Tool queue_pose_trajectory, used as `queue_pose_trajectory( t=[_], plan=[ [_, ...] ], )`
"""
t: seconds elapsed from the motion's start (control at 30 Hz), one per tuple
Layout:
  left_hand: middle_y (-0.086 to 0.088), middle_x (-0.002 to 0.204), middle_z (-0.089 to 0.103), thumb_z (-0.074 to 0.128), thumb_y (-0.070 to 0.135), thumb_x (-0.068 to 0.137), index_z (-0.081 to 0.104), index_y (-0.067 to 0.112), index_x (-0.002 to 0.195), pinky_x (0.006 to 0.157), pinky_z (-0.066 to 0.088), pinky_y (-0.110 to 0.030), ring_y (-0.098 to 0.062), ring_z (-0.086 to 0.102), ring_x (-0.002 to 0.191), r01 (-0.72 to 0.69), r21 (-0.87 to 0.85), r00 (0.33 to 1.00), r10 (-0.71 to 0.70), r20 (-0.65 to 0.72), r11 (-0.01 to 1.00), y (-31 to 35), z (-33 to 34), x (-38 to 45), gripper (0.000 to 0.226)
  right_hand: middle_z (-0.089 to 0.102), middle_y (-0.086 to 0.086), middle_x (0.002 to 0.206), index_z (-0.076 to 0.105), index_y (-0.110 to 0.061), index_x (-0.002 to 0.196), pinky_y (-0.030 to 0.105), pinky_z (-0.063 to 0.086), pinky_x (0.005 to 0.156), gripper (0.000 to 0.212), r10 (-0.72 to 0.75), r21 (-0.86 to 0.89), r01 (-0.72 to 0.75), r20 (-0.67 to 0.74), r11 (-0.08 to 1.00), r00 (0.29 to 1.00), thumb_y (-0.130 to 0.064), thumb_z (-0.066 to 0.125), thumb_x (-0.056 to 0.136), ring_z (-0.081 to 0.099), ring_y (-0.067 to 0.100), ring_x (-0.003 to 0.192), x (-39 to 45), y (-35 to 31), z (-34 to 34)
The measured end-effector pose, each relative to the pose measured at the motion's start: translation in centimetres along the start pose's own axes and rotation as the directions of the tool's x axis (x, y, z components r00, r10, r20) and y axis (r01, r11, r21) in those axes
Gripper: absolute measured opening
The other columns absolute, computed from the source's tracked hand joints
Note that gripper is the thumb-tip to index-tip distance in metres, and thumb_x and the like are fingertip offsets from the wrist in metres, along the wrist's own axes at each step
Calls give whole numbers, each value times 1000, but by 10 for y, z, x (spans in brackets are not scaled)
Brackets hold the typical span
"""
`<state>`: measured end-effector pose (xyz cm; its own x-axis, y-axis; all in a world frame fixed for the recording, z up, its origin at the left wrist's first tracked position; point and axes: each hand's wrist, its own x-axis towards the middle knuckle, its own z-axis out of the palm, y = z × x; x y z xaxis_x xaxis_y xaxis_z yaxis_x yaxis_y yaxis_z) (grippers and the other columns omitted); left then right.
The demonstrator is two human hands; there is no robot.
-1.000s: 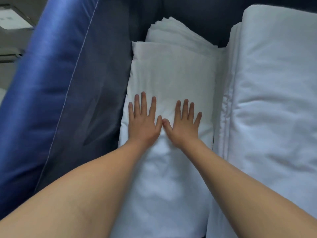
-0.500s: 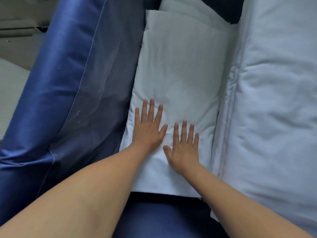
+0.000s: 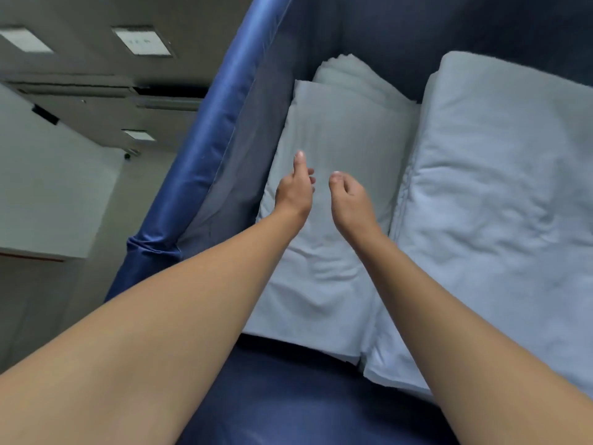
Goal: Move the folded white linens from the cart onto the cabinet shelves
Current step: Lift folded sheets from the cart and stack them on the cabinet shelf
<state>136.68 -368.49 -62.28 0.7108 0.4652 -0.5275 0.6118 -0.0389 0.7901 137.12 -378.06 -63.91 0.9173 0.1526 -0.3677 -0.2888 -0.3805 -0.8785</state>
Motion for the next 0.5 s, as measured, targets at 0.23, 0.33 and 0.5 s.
queue_pose_trajectory(
  t=[0.23,0.33,0.5],
  plan=[
    [-3,115,69,21,59,104,66,13,116,98,50,-42,-19,67,103,-212,-168,969,229,88,963,146,11,-63,66,47,-12,74,54,-19,81,15,40,63,36,-117,163,139,-138,977,984,-31,33,108,47,-1,65,-26,-135,-101],
    [-5,121,67,21,59,104,66,13,120,101,49,-41,-21,66,107,-288,-242,942,319,100,927,214,13,-100,66,65,11,109,58,1,115,32,47,91,43,-185,219,228,-199,949,962,-33,32,108,60,17,102,-48,-194,-148],
    [-11,146,50,19,58,104,44,15,147,109,43,-50,-26,57,125,-358,-381,883,442,158,852,313,6,-170,66,56,13,138,49,-5,138,43,39,111,52,-283,256,348,-256,902,924,-42,28,108,52,24,128,-86,-287,-214]
  ],
)
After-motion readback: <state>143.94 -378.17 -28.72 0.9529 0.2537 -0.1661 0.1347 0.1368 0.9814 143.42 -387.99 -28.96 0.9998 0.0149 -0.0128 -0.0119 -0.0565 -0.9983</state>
